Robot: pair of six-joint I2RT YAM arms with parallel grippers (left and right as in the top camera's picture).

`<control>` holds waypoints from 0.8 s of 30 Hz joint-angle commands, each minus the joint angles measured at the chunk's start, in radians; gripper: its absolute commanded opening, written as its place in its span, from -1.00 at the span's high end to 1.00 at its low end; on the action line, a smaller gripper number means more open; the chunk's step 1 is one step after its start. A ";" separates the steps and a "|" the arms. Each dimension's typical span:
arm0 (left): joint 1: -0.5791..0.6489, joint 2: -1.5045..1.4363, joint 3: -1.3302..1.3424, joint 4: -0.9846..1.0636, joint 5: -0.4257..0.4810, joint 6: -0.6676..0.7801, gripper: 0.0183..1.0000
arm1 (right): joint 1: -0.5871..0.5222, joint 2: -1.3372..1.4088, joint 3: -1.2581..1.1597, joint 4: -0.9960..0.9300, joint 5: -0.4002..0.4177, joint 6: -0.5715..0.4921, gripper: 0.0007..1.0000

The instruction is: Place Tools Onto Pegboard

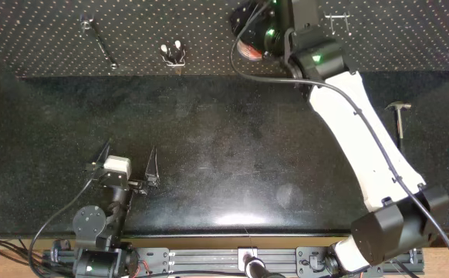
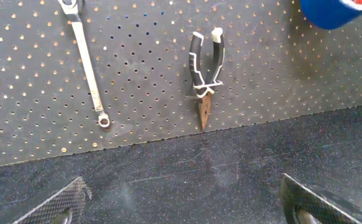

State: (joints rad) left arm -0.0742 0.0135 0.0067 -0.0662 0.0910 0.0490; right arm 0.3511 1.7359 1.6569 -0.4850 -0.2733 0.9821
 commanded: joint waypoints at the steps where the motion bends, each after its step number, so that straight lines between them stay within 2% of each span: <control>1: 0.002 -0.010 -0.001 -0.006 0.023 0.012 -0.99 | -0.010 0.008 0.027 -0.016 -0.081 0.020 0.08; 9: 0.002 -0.010 -0.001 -0.006 0.023 0.012 -0.99 | -0.016 0.008 0.027 -0.091 -0.096 0.027 0.08; 13: 0.002 -0.010 -0.001 -0.006 0.023 0.012 -0.99 | -0.029 0.007 0.027 -0.122 -0.141 0.027 0.07; 20: 0.002 -0.010 -0.001 -0.006 0.023 0.012 -0.99 | -0.055 -0.005 0.031 -0.243 -0.139 0.027 0.07; 23: 0.002 -0.010 -0.001 -0.006 0.023 0.012 -0.99 | -0.062 -0.019 0.031 -0.339 -0.106 0.000 0.08; 24: 0.002 -0.010 -0.001 -0.006 0.023 0.012 -0.99 | -0.064 -0.030 0.031 -0.403 -0.055 -0.016 0.07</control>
State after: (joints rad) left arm -0.0742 0.0135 0.0067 -0.0662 0.0910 0.0490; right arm 0.2955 1.7374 1.6676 -0.8009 -0.3965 0.9966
